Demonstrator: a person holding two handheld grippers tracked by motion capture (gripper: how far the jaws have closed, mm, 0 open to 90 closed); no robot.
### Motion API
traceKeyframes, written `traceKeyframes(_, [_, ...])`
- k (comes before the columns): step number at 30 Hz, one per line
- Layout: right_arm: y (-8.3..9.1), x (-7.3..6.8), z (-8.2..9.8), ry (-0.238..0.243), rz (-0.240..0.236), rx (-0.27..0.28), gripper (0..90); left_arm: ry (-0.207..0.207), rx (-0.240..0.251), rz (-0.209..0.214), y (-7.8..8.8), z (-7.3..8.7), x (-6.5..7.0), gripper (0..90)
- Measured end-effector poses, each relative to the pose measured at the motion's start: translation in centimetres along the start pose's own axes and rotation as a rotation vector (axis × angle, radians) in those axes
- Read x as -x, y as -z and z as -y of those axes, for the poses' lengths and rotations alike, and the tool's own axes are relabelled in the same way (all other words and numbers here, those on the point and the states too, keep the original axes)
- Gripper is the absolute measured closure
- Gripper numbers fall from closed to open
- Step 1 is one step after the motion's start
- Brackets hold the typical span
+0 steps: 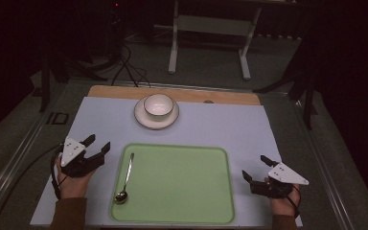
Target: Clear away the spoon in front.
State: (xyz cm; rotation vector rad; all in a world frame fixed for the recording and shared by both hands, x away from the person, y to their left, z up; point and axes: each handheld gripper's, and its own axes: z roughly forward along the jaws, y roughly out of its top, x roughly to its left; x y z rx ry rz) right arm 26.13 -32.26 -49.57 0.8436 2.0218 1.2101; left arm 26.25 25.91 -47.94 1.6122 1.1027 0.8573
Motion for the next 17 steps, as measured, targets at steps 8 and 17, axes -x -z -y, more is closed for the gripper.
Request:
traceKeyframes(8, [0.4, 0.6, 0.2, -0.046, 0.007, 0.025, 14.1, 0.014, 0.02, -0.026, 0.6, 0.3, -0.7, 38.6])
traceKeyframes(17, [0.8, 1.2, 0.5, -0.088, 0.01, 0.047, 14.1, 0.006, 0.021, -0.065, 1.3, 0.7, -1.4, 38.7])
